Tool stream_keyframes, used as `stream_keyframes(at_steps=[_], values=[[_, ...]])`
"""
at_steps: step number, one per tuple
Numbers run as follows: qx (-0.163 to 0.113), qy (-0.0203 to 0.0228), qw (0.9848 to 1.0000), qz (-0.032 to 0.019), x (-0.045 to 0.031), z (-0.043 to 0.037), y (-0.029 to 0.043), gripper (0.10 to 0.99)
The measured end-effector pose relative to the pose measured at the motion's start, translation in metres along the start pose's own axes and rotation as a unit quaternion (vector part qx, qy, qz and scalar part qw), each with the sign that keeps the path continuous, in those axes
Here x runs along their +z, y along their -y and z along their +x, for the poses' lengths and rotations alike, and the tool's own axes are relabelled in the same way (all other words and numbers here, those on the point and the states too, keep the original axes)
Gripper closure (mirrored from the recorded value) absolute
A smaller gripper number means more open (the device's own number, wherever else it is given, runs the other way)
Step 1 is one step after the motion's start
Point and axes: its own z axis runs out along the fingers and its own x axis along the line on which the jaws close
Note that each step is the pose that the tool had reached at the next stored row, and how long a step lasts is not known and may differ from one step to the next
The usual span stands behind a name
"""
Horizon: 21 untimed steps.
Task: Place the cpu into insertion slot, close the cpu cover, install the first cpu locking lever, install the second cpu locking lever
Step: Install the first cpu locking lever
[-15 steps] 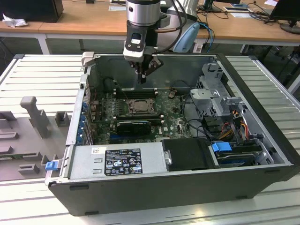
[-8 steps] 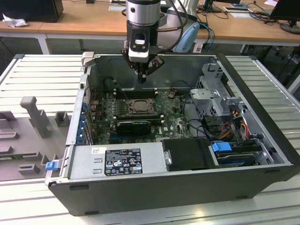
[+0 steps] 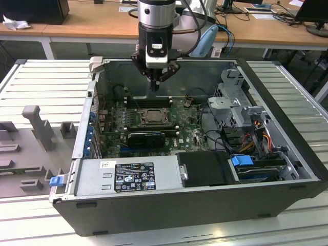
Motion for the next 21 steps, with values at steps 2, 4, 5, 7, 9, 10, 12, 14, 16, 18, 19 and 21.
stream_keyframes(at_steps=[2,4,5,7,9,10,12,14,16,18,19,21], values=[[-0.013,-0.0004,0.9999,-0.0001,0.0000,0.0000,0.0000,0.980],[-0.025,-0.0008,0.9997,-0.0002,0.0000,0.0000,0.0000,0.980],[-0.034,-0.0011,0.9994,-0.0003,0.0000,0.0000,0.0000,0.980],[-0.052,-0.0017,0.9986,-0.0005,0.0000,0.0000,0.0000,0.980],[-0.065,-0.0021,0.9979,-0.0006,0.0000,0.0000,0.0000,0.980],[-0.073,-0.0024,0.9973,-0.0007,0.0000,0.0000,0.0000,0.980],[-0.092,-0.0030,0.9958,-0.0009,0.0000,0.0000,0.0000,0.980],[-0.107,-0.0035,0.9943,-0.0010,0.0000,0.0000,0.0000,0.980],[-0.127,-0.0041,0.9919,-0.0013,0.0000,0.0000,0.0000,0.980],[-0.159,-0.0052,0.9873,-0.0016,0.0000,0.0000,0.0000,0.980],[-0.168,-0.0055,0.9858,-0.0017,0.0000,0.0000,0.0000,0.980],[-0.194,-0.0063,0.9811,-0.0019,0.0000,0.0000,0.0000,0.980]])
